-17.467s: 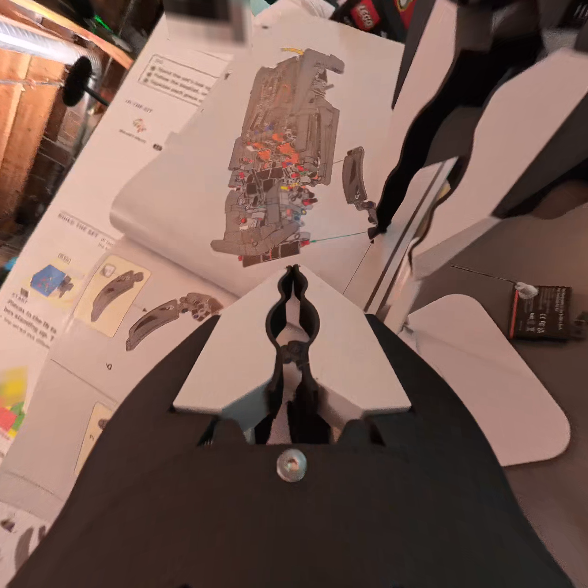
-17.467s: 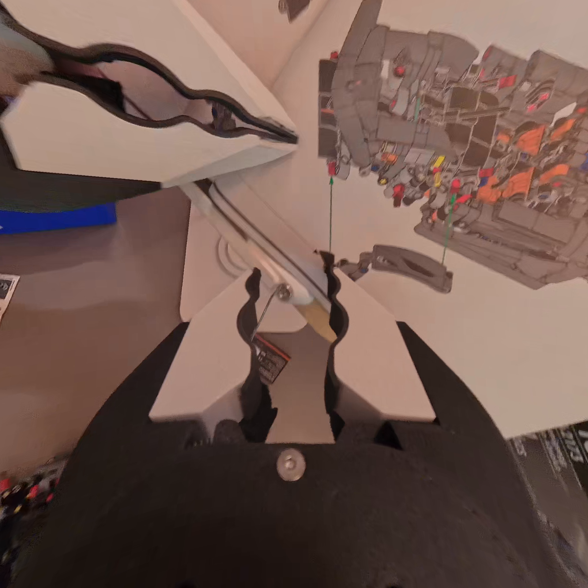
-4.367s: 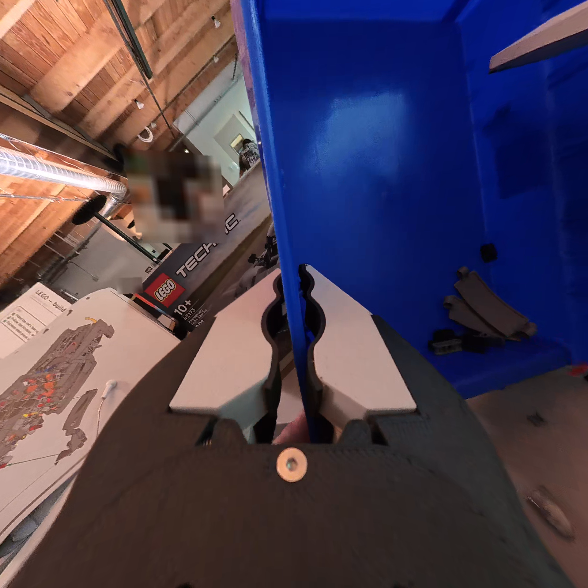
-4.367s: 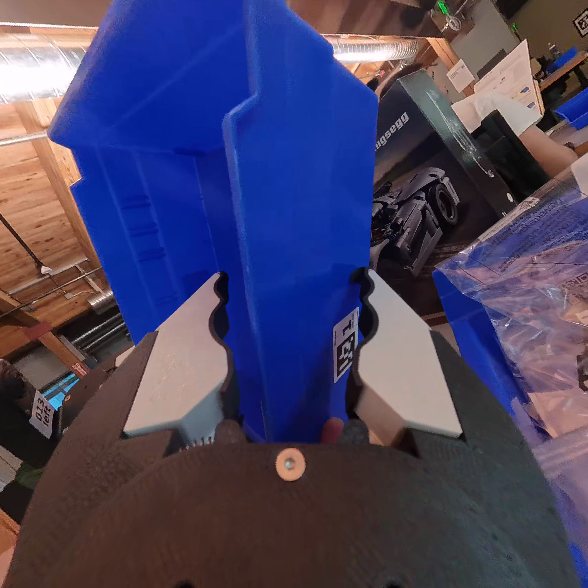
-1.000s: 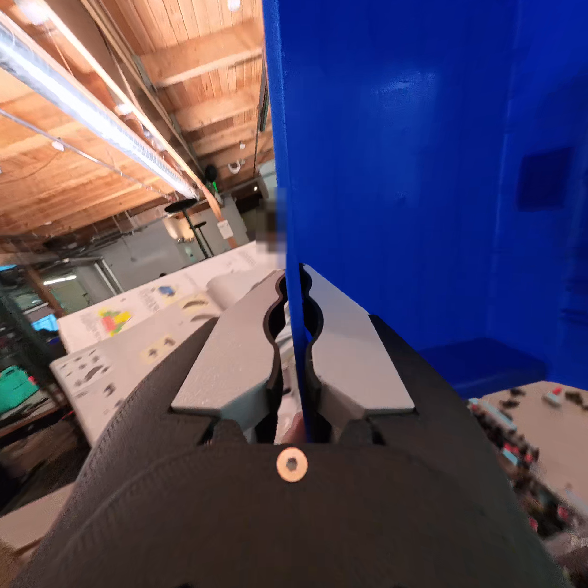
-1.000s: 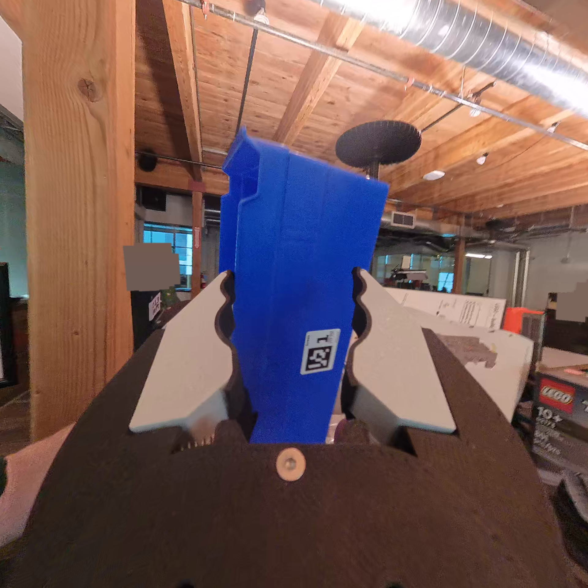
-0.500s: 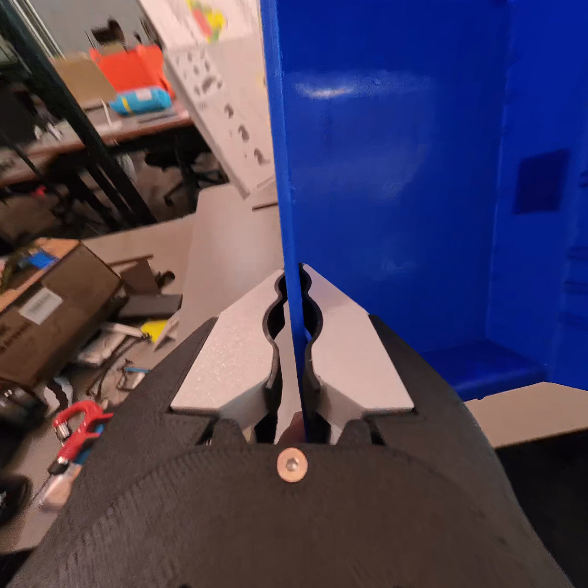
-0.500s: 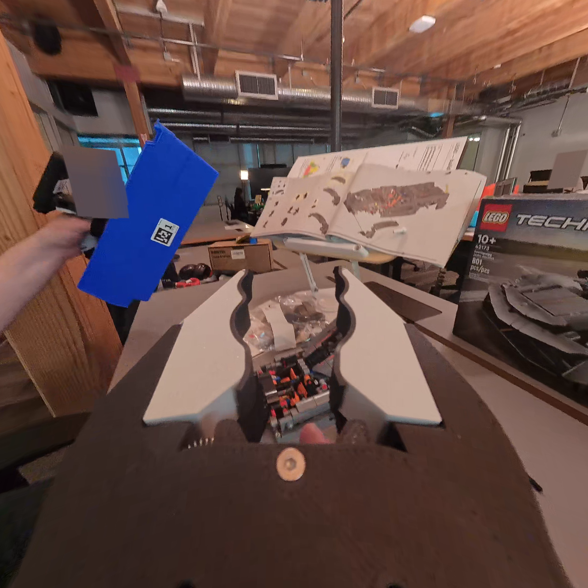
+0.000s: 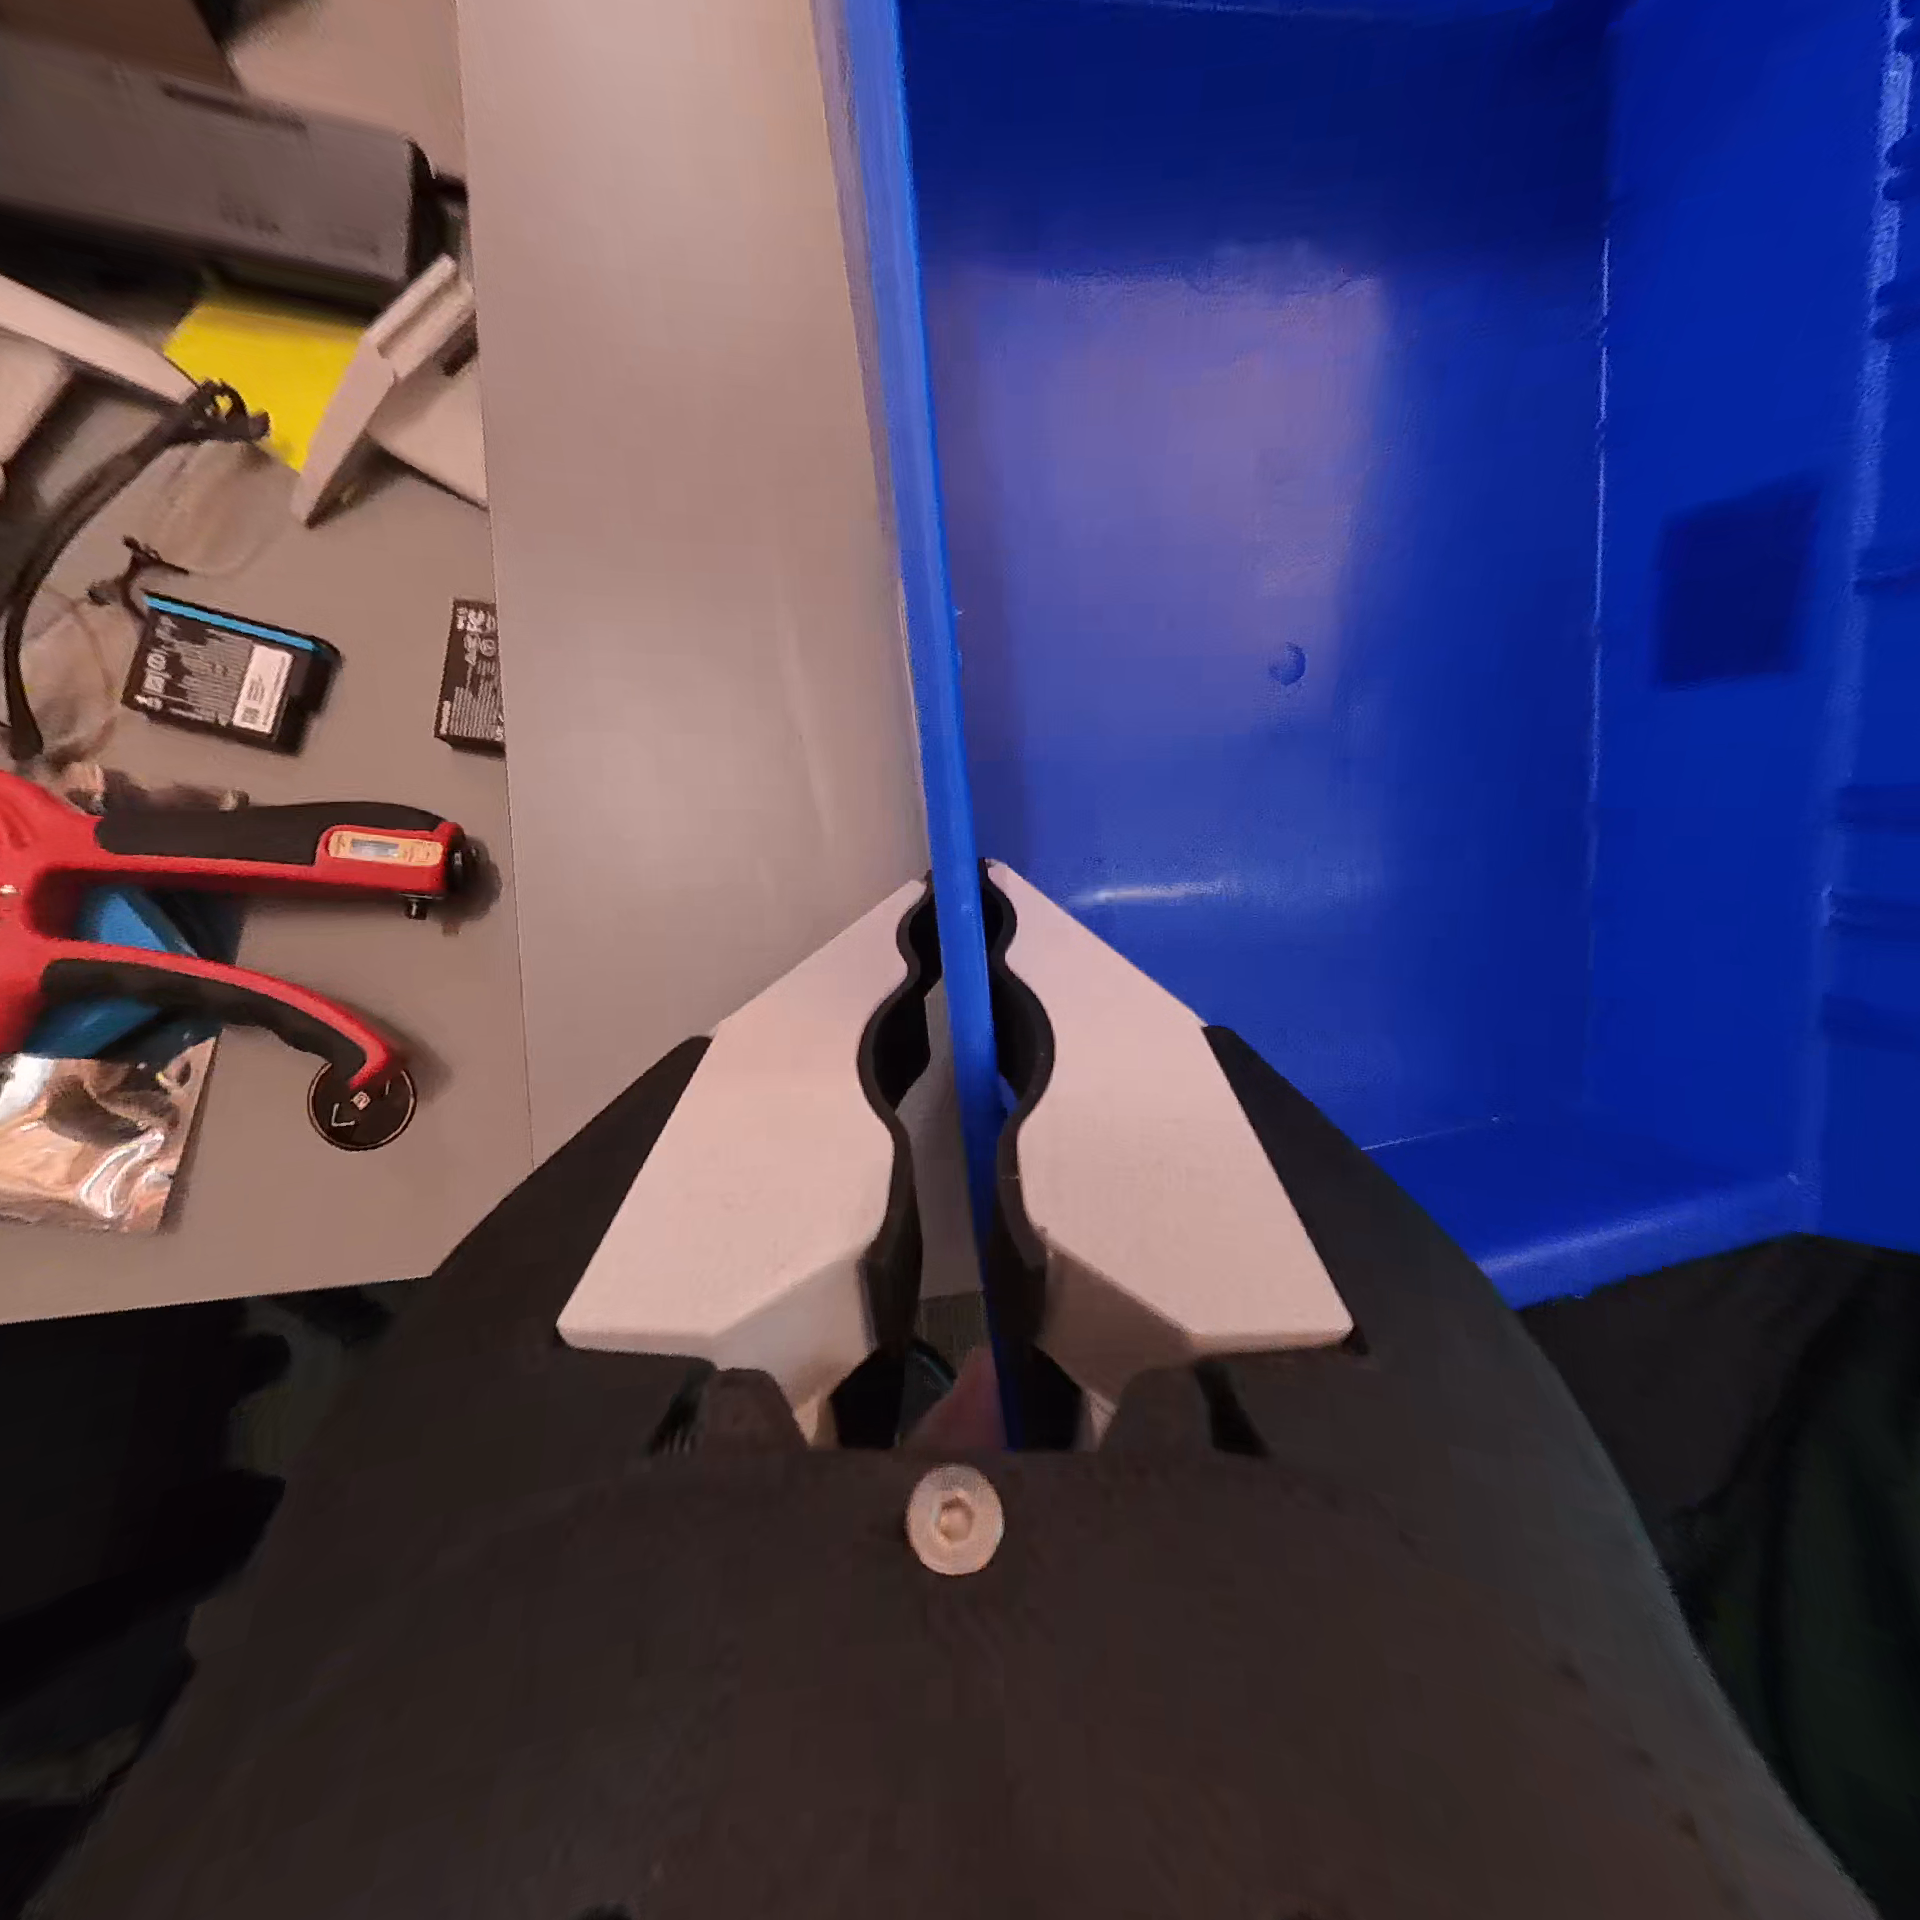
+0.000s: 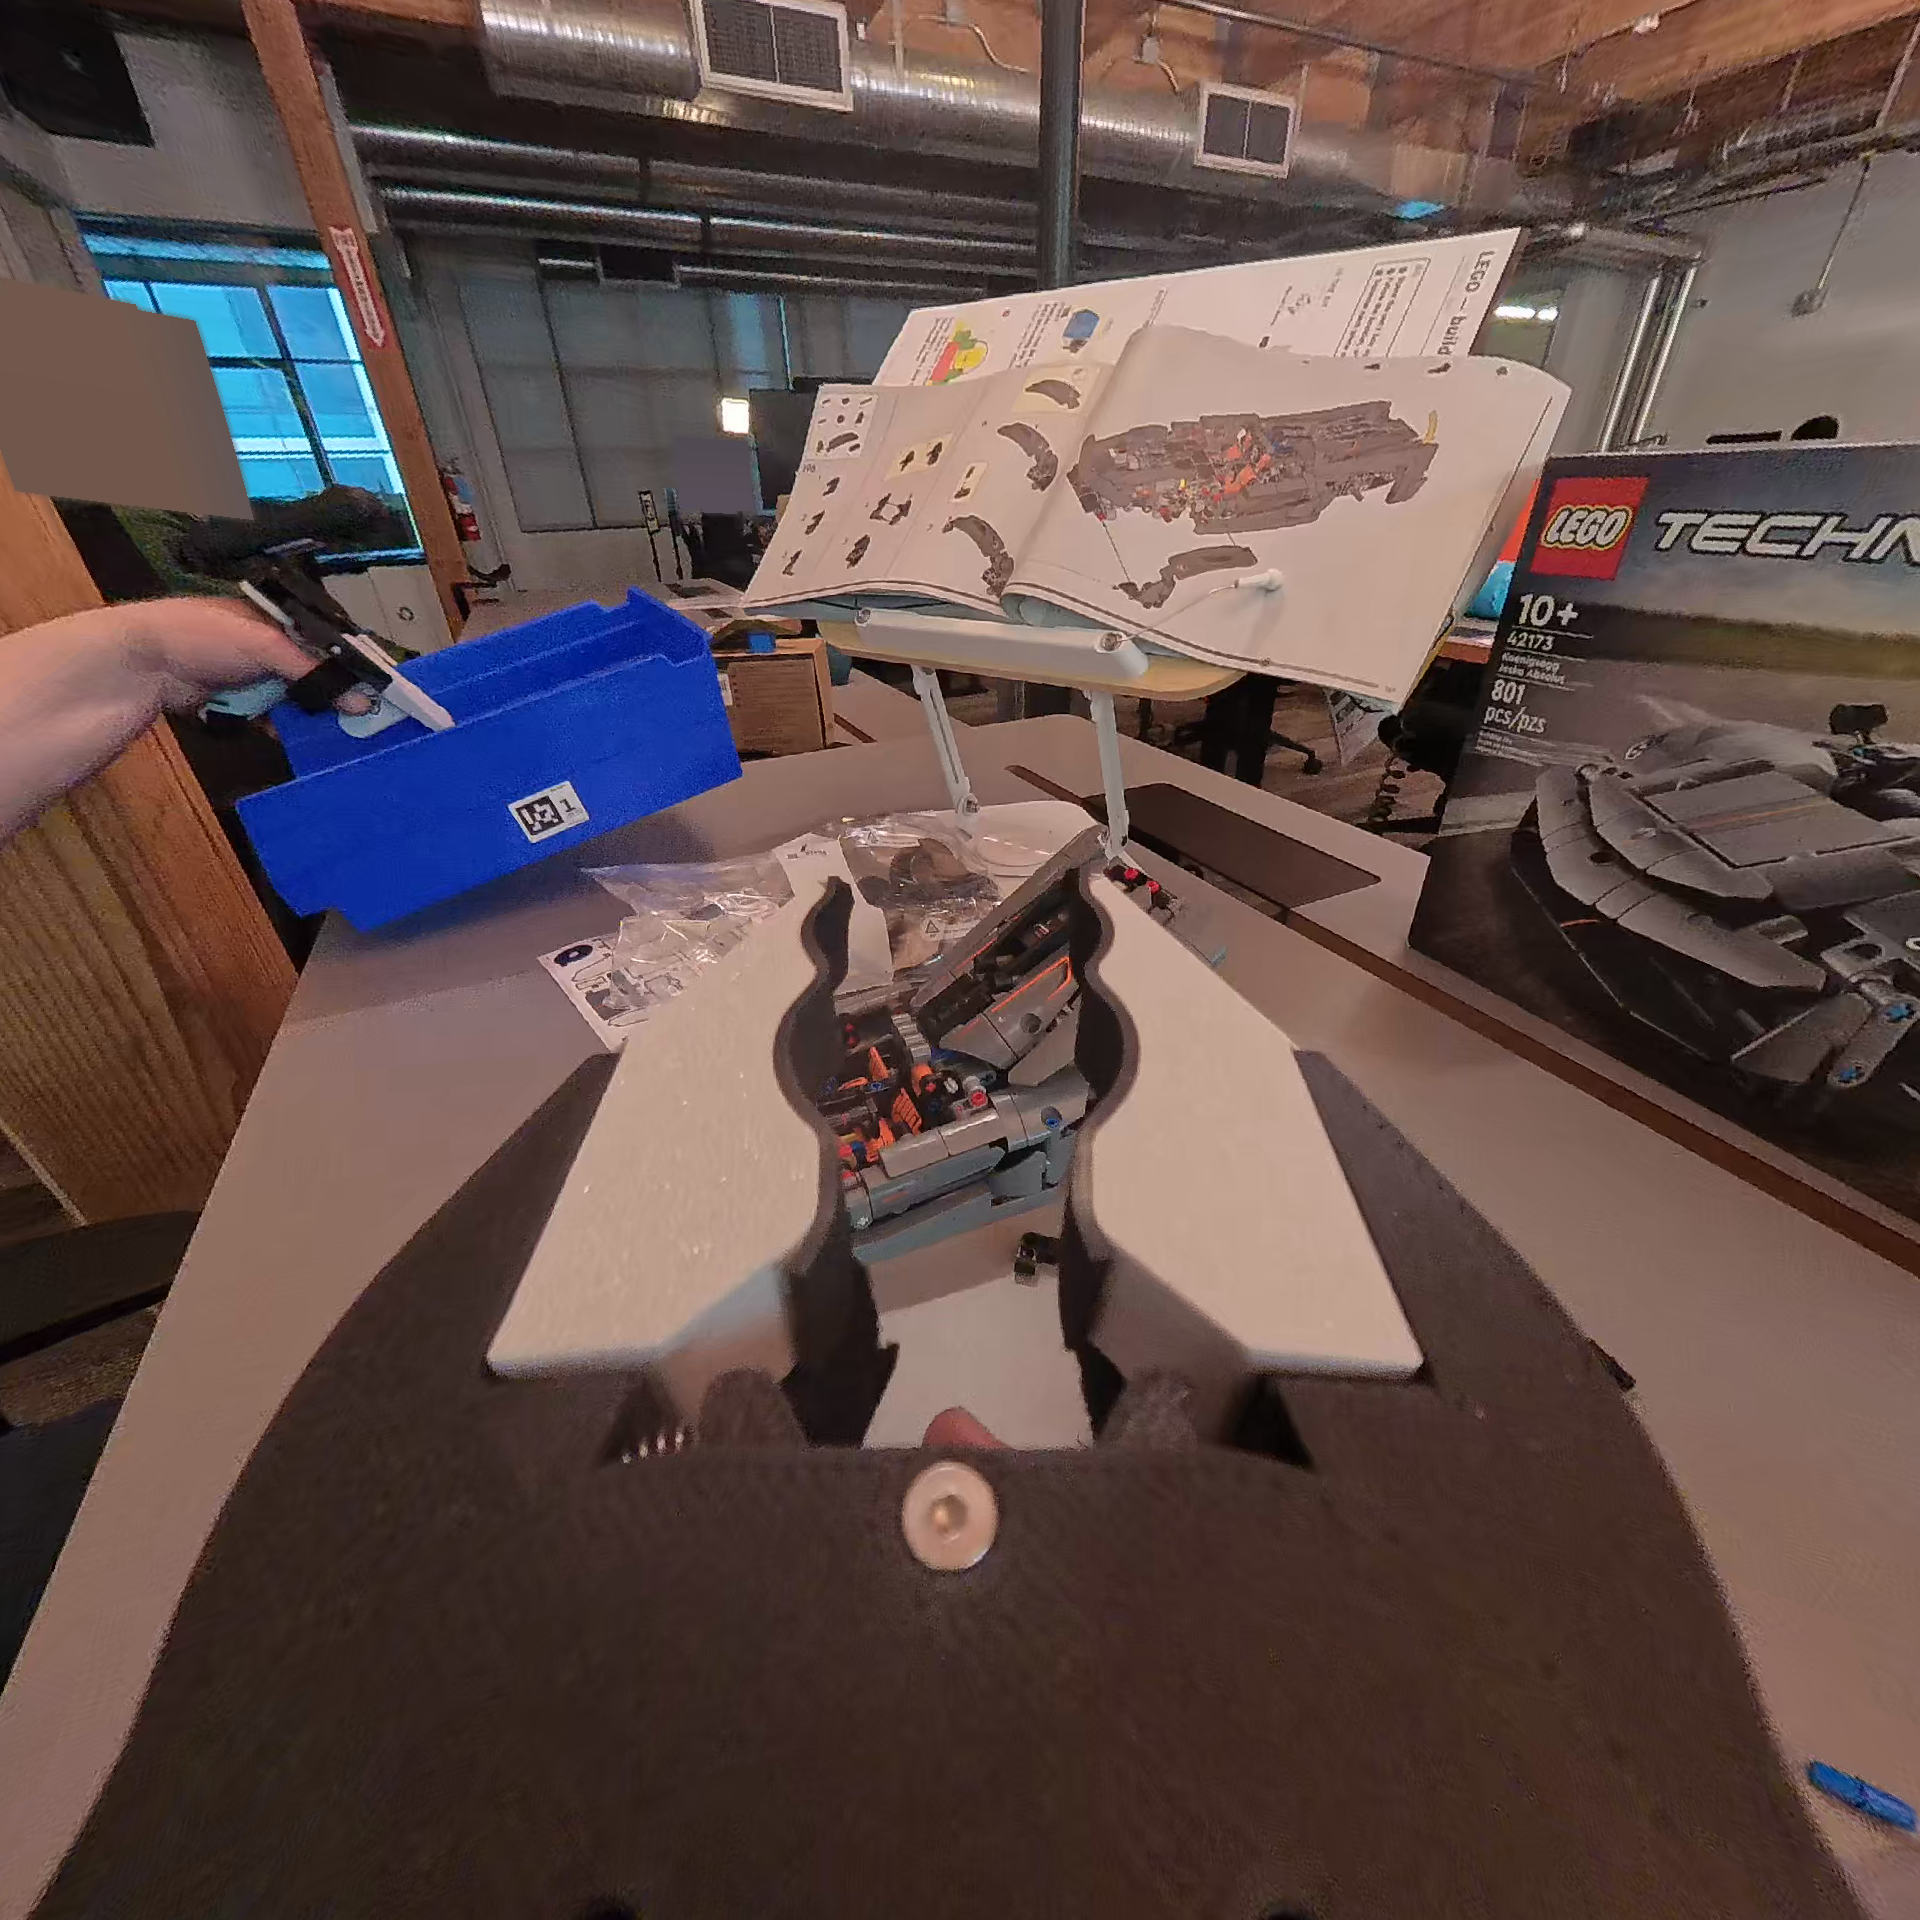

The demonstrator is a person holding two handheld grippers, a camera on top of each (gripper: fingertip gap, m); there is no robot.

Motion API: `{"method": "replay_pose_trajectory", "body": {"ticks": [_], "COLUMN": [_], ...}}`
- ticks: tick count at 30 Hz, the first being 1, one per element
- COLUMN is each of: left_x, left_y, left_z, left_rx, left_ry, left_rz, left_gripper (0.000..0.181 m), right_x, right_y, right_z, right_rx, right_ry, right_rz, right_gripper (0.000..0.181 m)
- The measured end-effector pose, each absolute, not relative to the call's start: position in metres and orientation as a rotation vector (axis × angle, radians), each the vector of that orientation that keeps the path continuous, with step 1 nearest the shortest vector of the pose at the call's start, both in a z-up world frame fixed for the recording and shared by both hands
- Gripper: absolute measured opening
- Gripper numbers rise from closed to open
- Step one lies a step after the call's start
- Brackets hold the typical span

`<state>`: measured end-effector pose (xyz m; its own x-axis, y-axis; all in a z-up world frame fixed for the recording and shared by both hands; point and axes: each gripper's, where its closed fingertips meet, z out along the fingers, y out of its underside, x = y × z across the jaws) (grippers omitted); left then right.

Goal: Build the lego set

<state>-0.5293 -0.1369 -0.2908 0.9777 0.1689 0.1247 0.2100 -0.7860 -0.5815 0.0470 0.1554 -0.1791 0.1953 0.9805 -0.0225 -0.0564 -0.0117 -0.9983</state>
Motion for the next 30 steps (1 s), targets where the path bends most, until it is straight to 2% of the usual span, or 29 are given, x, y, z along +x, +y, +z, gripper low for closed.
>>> {"method": "replay_pose_trajectory", "body": {"ticks": [7, 12, 16, 19, 22, 25, 27, 30], "left_x": [-0.549, -0.553, -0.568, -0.58, -0.533, -0.433, -0.359, -0.273], "left_y": [-0.136, -0.128, -0.123, -0.117, -0.092, -0.044, -0.007, 0.034], "left_z": [-0.331, -0.337, -0.323, -0.275, -0.197, -0.142, -0.151, -0.215], "left_rx": [-2.729, -2.706, -2.626, -2.489, -2.311, -2.156, -2.157, -2.247], "left_ry": [-0.251, -0.289, -0.29, -0.282, -0.08, 0.267, 0.518, 0.901], "left_rz": [-0.19, -0.3, -0.144, 0.132, 0.271, 0.317, 0.302, 0.322], "left_gripper": [0.002, 0.004, 0.024, 0.03, 0.052, 0.071, 0.089, 0.106], "right_x": [0.046, 0.043, 0.044, 0.047, 0.049, 0.049, 0.049, 0.048], "right_y": [0.158, 0.159, 0.159, 0.162, 0.165, 0.166, 0.165, 0.165], "right_z": [-0.188, -0.194, -0.194, -0.193, -0.193, -0.195, -0.195, -0.197], "right_rx": [-1.299, -1.329, -1.331, -1.331, -1.34, -1.35, -1.35, -1.35], "right_ry": [-1.042, -1.054, -1.053, -1.042, -1.032, -1.034, -1.039, -1.049], "right_rz": [1.083, 1.092, 1.075, 1.071, 1.069, 1.055, 1.044, 1.026], "right_gripper": [0.038, 0.036, 0.036, 0.036, 0.035, 0.035, 0.034, 0.033]}}
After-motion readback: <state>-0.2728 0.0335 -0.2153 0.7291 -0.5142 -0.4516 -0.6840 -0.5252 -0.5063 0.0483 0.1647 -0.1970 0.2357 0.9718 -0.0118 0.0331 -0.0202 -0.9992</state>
